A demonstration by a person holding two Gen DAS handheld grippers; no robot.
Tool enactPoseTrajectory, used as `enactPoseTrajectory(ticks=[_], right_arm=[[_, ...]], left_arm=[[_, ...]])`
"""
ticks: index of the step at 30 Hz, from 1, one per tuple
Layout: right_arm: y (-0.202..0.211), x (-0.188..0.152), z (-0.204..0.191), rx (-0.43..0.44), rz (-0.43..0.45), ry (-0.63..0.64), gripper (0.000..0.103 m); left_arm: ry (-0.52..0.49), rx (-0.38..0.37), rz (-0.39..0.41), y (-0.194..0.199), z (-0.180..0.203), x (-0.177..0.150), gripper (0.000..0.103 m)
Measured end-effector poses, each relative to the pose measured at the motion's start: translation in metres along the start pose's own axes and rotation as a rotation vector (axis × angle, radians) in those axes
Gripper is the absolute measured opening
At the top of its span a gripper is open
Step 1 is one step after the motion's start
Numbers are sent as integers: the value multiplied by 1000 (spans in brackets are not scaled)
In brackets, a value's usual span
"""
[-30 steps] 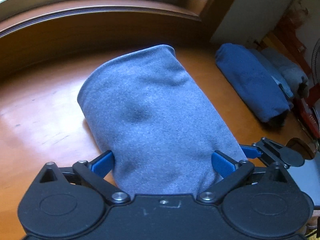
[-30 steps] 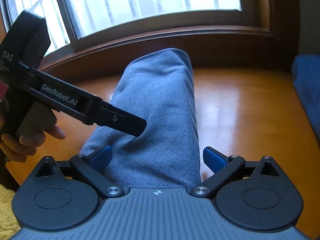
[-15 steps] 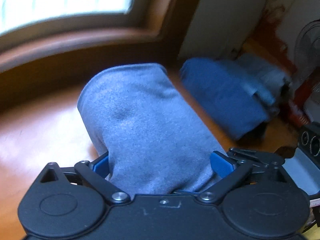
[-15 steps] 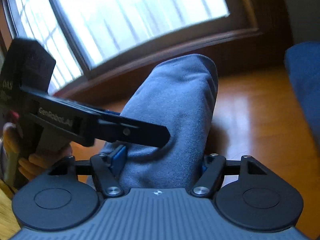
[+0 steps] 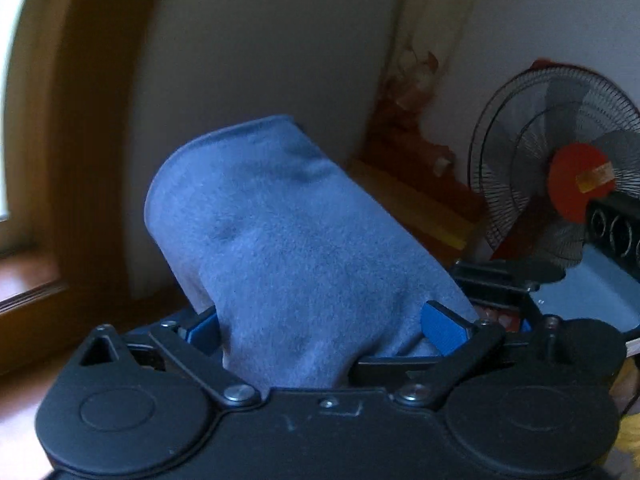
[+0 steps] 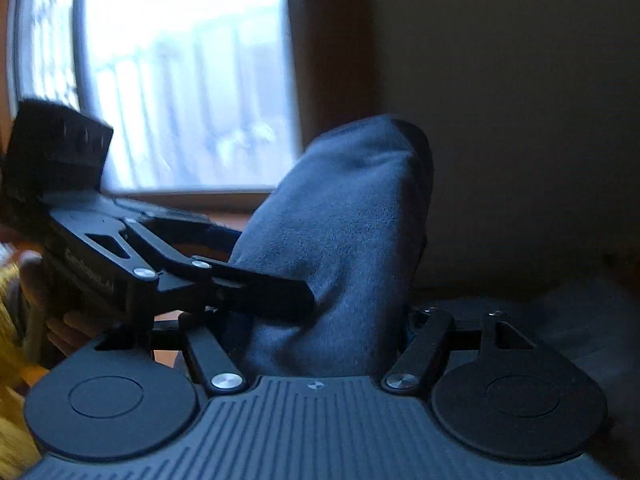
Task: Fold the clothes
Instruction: 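Grasp the rolled trousers with the left gripper and lift them, then place the rolled trousers beside the stacked clothes and open the left gripper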
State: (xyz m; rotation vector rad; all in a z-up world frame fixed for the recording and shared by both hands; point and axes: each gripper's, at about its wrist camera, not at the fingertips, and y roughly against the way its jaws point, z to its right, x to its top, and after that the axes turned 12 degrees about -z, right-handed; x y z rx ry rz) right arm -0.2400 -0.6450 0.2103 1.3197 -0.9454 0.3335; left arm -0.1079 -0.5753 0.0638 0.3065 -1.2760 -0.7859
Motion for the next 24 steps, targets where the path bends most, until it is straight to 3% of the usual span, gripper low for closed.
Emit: enactPoseTrajectory(ticks=[2, 4, 6, 8, 12, 15, 21, 24], right_arm=[[-19, -2, 34, -52, -79, 17, 76], [-57, -13, 64, -140, -201, -7, 77], [-85, -29, 81, -230, -258, -37, 78], [-80, -36, 75, -261, -187, 5, 79], [-42, -39, 35, -464, -53, 95, 80], [-17, -47, 22, -455, 35, 70, 83], [-70, -52, 19, -528, -60, -120, 83], [-67, -49, 2, -554, 7, -161, 83]], left_arm=[[25, 18, -79, -49, -2, 7, 100], [22, 81, -163, -90, -3, 5, 89], [-24, 156, -182, -110, -1, -2, 87], [-92, 192, -165, -111, 2, -6, 89], [-163, 212, -172, -98, -5, -3, 95], [-215, 239, -211, -105, -2, -7, 97], [-230, 224, -252, -117, -2, -9, 103], [-250, 234, -249, -105, -4, -8, 103]])
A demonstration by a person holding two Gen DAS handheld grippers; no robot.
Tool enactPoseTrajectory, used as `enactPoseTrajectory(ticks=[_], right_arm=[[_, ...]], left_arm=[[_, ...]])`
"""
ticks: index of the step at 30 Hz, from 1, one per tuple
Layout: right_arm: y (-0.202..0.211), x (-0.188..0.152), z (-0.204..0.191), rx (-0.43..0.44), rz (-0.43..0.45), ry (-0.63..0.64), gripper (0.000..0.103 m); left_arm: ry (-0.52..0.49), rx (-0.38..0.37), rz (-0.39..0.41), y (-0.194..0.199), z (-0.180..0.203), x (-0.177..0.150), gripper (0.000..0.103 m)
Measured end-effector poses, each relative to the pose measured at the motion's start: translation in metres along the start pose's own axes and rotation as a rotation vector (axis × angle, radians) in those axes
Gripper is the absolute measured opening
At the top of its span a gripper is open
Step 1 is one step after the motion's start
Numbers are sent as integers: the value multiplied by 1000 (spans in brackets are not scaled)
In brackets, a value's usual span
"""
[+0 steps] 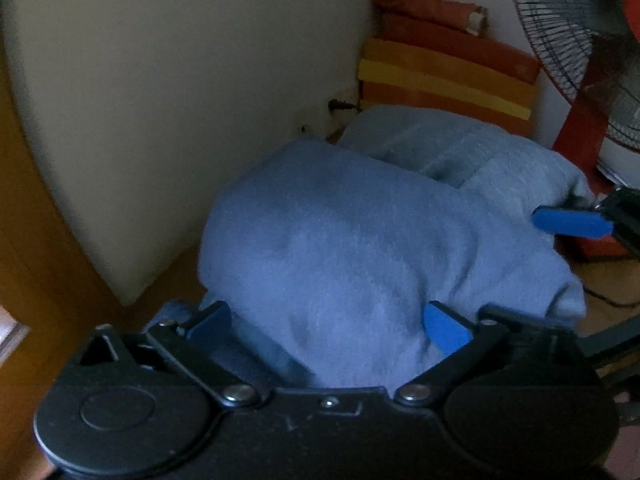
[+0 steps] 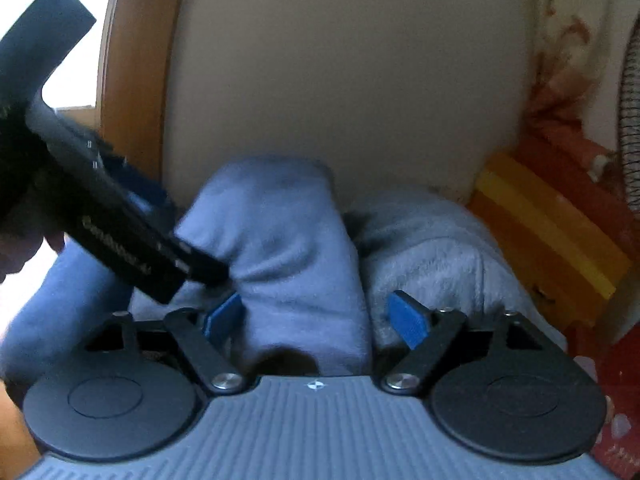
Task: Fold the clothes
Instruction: 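Place the rolled trousers beside the stacked clothes and open the left gripper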
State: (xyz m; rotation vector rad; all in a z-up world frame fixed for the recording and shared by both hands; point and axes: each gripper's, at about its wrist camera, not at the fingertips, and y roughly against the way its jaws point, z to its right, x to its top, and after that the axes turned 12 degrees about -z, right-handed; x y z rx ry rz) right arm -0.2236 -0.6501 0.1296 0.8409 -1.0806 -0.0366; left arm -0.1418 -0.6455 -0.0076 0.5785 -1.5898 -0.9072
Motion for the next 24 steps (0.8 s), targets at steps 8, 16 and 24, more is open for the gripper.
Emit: enactPoseTrajectory(ticks=[8, 16, 24], right_arm=[[35, -29, -43, -31, -32, -98, 84], [56, -69, -93, -62, -93, -98, 85], [87, -81, -141, -119, -149, -161, 85]], left_arm=[[-5, 26, -7, 54, -6, -56, 103], [10, 47, -60, 81, -8, -116, 103], [69, -22, -93, 111, -26, -165, 103]])
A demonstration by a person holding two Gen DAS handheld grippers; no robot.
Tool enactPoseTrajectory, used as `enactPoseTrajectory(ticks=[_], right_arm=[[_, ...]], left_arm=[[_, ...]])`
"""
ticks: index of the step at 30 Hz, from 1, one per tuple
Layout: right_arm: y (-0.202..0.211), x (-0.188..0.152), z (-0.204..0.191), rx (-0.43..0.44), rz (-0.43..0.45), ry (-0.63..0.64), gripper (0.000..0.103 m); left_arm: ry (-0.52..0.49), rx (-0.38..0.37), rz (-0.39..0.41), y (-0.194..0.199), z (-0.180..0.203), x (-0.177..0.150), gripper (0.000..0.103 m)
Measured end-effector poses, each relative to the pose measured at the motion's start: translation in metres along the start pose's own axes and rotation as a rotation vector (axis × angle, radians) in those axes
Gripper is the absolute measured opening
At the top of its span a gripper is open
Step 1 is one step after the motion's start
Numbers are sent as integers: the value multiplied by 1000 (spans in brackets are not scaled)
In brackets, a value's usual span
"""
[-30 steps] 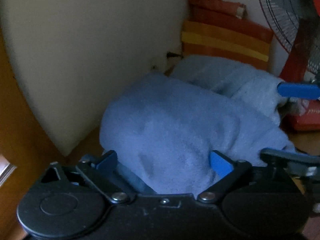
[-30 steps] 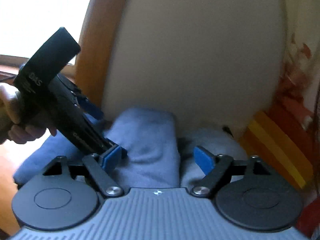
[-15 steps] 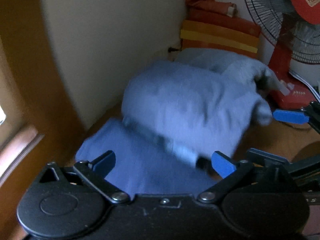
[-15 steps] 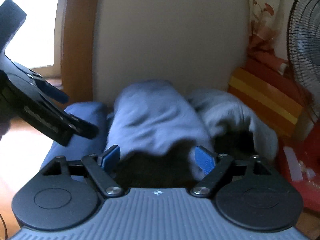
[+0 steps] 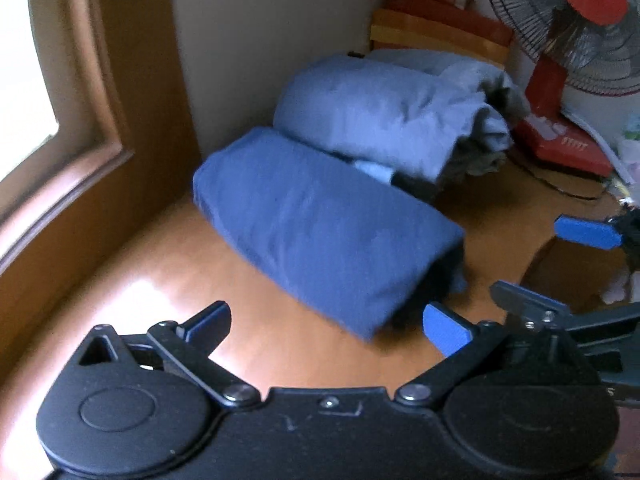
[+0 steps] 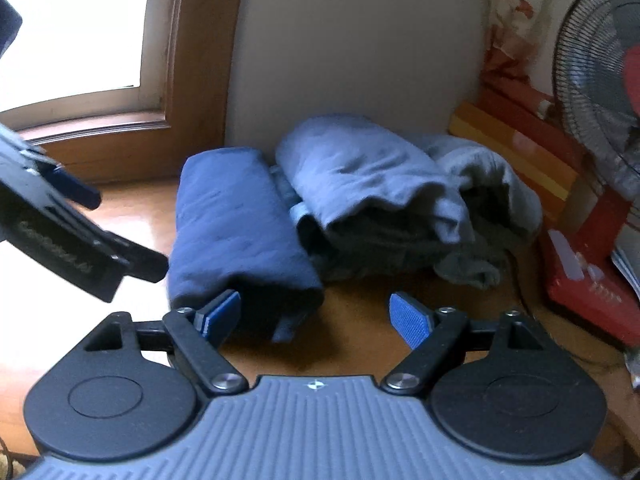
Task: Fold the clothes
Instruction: 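Place the rolled trousers beside the stacked clothes and open the left gripper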
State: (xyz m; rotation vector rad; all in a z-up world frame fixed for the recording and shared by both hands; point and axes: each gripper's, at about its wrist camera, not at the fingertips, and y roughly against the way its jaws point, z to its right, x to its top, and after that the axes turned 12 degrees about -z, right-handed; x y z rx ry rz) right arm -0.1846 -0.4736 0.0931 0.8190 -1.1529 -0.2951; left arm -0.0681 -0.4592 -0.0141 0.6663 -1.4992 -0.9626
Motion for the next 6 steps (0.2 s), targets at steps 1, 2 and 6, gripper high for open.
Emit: enactPoseTrajectory(ticks=[1, 2, 6], right_arm=[[5, -3, -4, 1, -9, -9, 85], [9, -6, -6, 3, -15, -16, 85], [26, -20, -26, -9, -33, -20, 85]], left_arm=[[8, -7, -3, 4, -3, -6, 103], [13, -5, -4, 8, -6, -12, 103], [19, 11, -7, 22, -15, -35, 103]])
